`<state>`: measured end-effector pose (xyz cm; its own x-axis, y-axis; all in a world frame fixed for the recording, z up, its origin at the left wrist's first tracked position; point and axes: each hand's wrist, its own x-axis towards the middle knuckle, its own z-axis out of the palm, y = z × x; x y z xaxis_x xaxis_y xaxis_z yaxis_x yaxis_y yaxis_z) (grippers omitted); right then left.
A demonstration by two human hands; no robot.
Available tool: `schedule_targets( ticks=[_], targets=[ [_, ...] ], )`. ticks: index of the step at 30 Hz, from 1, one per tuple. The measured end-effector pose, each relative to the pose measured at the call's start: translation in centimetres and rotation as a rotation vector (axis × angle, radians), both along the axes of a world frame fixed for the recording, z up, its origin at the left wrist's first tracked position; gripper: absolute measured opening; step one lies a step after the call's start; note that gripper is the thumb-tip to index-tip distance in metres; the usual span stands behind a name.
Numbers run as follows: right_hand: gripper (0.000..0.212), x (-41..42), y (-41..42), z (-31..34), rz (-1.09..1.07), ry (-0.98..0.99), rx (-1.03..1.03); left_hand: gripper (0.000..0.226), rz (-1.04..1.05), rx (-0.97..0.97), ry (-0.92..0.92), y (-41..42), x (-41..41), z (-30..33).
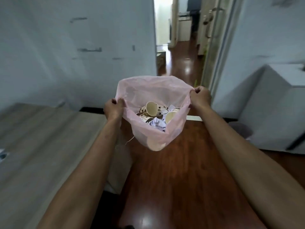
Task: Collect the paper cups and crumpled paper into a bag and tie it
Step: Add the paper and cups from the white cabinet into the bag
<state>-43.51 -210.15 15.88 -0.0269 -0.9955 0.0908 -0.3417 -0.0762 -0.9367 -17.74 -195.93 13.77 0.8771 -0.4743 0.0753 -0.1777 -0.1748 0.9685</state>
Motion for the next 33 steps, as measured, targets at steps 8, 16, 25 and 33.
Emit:
schedule_targets(
  ticks=[8,16,25,33],
  targets=[
    [0.015,-16.2,-9.4,-3.2,-0.287,-0.015,0.068,0.016,-0.308,0.026,0.010,-17.8,-13.4,-3.4],
    [0.020,-27.7,-23.1,-7.0,-0.541,-0.023,0.138,0.016,-0.572,0.054,0.024,-36.4,-25.5,-6.6],
    [0.014,-38.9,-38.6,-8.5,-0.725,-0.025,0.222,0.014,-0.753,0.112,0.021,-57.3,-37.0,-7.9],
    [0.015,-49.6,-50.9,-6.8,-0.794,-0.009,0.125,0.012,-0.839,-0.035,0.015,-72.2,-47.1,-4.8]
  ],
)
